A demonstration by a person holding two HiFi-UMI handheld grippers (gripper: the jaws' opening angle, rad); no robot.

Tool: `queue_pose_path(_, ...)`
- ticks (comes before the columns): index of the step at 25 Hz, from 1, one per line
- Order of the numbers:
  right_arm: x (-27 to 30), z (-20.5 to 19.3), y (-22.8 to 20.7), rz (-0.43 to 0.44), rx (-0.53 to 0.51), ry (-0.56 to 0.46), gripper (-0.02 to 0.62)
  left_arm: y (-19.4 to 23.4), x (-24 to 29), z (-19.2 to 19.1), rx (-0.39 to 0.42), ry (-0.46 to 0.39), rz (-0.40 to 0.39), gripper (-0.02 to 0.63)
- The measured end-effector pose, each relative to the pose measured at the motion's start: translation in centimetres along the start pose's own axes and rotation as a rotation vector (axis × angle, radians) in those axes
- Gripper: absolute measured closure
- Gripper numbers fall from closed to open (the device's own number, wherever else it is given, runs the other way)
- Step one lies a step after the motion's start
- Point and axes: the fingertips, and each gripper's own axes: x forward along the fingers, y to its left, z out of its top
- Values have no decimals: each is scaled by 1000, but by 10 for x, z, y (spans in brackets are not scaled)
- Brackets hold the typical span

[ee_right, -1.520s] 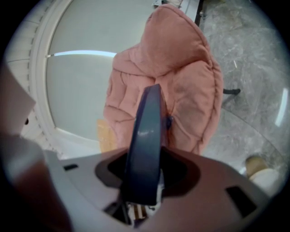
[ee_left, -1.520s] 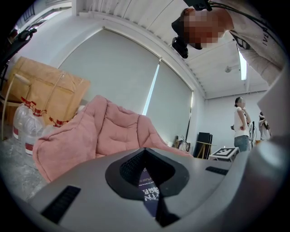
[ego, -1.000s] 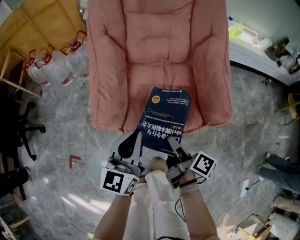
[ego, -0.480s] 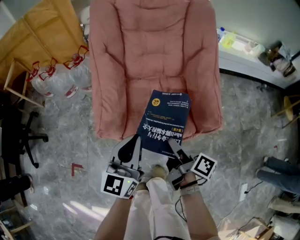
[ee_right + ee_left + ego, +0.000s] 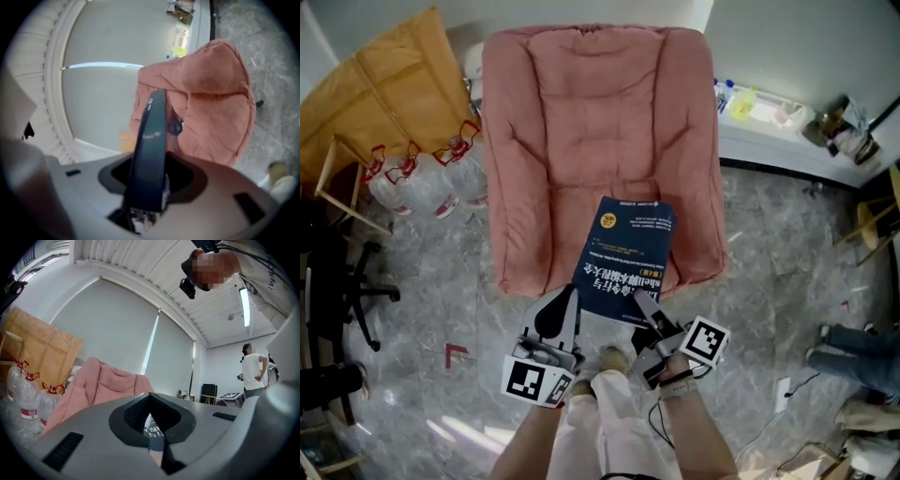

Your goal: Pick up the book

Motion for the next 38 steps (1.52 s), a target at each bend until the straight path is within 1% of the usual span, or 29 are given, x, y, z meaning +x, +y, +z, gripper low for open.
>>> queue_pose_path(8, -8, 13, 33, 28, -17, 1, 410, -11, 4, 29, 15, -6, -18, 598)
queue_pose_path(13, -9, 20, 50, 30, -31, 2, 410, -12, 8, 46, 19, -17, -18, 598)
queue_pose_path(19, -11, 20, 67, 41, -19, -1, 410, -10, 5, 62, 11, -32, -3, 598)
queue_pose_path(24, -14, 19, 82, 55, -28, 10, 410, -14, 1, 72, 20, -31, 0, 598)
queue_pose_path(29, -16, 20, 93, 60, -19, 11, 410, -19, 1, 84, 18, -33, -12, 598)
queue_pose_path(33, -15, 24, 104, 63, -5, 6, 410, -26, 8, 98, 23, -40, -44, 598)
queue_pose_path(38, -15, 31, 121, 77, -26, 2, 410, -29, 12, 118, 39, -62, -53, 598)
